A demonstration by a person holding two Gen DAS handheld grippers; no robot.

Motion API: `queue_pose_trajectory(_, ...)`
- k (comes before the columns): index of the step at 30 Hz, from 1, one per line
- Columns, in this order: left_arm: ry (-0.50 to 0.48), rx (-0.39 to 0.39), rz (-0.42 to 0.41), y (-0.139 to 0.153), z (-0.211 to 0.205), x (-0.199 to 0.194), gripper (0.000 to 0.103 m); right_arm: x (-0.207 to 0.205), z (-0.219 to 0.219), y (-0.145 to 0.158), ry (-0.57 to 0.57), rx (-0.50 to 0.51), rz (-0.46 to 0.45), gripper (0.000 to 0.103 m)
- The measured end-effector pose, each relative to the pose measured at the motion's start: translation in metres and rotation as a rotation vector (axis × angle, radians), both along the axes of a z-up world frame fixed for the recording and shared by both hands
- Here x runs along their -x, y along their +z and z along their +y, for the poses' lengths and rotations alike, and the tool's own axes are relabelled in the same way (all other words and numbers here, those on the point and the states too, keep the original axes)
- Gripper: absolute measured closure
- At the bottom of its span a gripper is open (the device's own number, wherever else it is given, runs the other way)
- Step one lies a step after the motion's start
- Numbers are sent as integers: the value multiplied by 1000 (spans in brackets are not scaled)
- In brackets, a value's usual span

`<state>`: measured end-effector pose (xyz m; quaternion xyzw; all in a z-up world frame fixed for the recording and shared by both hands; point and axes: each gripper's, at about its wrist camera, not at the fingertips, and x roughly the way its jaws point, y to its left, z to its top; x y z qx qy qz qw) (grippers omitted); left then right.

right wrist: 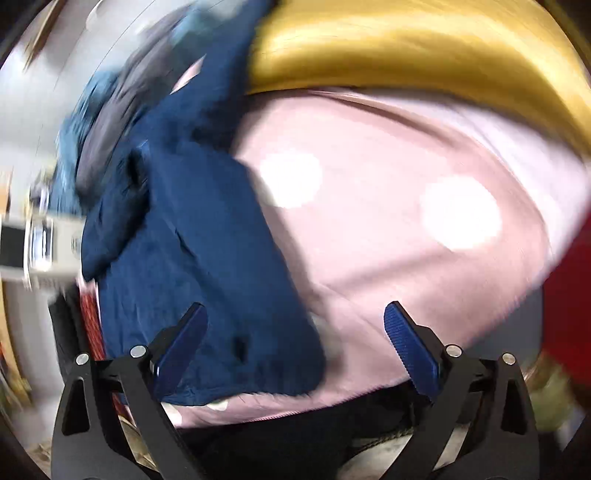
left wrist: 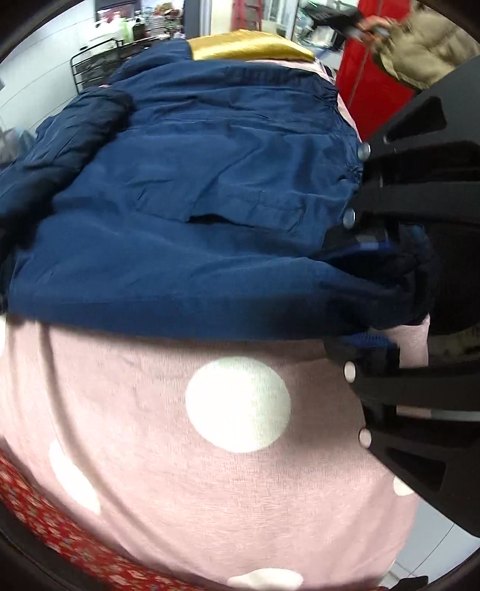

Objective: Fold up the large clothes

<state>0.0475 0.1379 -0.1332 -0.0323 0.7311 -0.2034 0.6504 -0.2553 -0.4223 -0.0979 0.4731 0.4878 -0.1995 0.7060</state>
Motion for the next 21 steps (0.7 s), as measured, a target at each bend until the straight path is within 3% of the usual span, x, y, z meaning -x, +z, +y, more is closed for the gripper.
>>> queue_pose_trajectory(1,-13,-26,4,0,2,-3,46,27,-5,-7,-56,-21,-6,8)
queue_pose_trajectory(3,-44,-53,-6,1,2,-8,29,67,-13,-13,-141,-42,-3,8)
queue_pose_trajectory(6,-100,-57,-28,3,-3,-12,20,118,-13,-17,-251,-54,-31,8)
queue_pose_trajectory(9,-132,-39,-32,3,-20,-14,16,137,-4,-17,-286,-67,-73,8)
queue_pose_trajectory(13,-156,-3,-42,-5,-43,-5,12,116,25,-25,-210,-91,-87,8)
queue_pose_trajectory(17,-131,12,-89,-9,-50,4,11,50,56,-40,-19,-98,-69,8)
queue_pose_trajectory(21,-91,52,-128,-8,-38,15,11,-19,68,-57,198,-26,4,8)
